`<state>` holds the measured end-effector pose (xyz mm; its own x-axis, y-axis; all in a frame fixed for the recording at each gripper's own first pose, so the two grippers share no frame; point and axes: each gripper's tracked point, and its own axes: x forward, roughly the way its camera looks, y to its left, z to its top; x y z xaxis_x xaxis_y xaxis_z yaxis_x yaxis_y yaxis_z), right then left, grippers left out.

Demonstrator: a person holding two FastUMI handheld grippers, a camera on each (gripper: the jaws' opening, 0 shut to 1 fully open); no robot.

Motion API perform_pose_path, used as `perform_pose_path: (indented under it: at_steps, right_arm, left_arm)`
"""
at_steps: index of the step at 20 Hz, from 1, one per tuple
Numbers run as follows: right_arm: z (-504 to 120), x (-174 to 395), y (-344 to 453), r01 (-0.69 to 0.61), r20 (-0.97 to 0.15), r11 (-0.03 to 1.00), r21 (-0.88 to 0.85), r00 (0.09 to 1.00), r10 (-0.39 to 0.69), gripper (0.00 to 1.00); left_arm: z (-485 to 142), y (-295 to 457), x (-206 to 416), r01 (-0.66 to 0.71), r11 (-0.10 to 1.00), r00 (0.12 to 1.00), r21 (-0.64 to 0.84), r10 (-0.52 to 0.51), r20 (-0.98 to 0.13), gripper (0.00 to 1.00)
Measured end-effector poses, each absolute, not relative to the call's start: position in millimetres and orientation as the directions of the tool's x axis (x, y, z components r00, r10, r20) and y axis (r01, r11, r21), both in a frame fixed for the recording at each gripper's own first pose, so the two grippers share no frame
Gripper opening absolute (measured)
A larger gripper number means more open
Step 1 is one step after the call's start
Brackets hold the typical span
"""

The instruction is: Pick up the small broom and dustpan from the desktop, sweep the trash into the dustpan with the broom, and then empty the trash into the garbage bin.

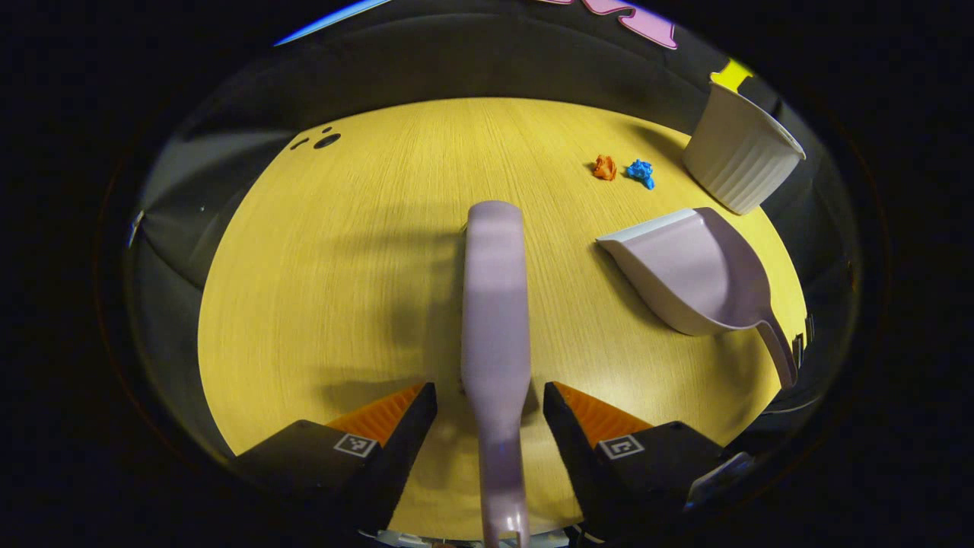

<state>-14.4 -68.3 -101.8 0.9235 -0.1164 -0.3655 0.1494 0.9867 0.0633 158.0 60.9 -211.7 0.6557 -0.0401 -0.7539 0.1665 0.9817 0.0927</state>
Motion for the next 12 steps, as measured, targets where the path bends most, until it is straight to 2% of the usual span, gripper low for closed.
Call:
perform_pose_path:
  at_steps: [1,4,5,7,8,12]
  right_arm:
    - [-104,-14,-67,0.145,-0.373,0.987,0.062,0.921,-0.112,0.99]
    - [-108,-7,-59,0.120,-0.376,0.991,0.054,0.922,-0.091,0.99]
    - [-110,-4,-55,0.109,-0.383,0.993,0.052,0.920,-0.081,0.99]
    - [-115,2,-44,0.081,-0.401,0.995,0.054,0.915,-0.053,0.99]
    - [-119,4,-38,0.066,-0.413,0.996,0.056,0.910,-0.037,0.99]
    - [-144,6,-15,0.025,-0.527,0.996,0.082,0.850,0.022,0.99]
  left_arm:
    - [-213,58,159,0.171,0.981,0.656,0.090,-0.045,-0.753,0.87]
    - [-216,61,166,0.153,0.976,0.688,0.154,0.007,-0.726,0.68]
    - [-216,57,166,0.165,0.973,0.696,0.158,-0.002,-0.718,0.65]
    - [-216,52,166,0.164,0.973,0.718,0.162,-0.005,-0.696,0.50]
    - [-217,53,166,0.154,0.975,0.725,0.161,0.000,-0.689,0.37]
    - [-213,55,160,0.050,0.997,0.766,0.054,-0.004,-0.642,0.27]
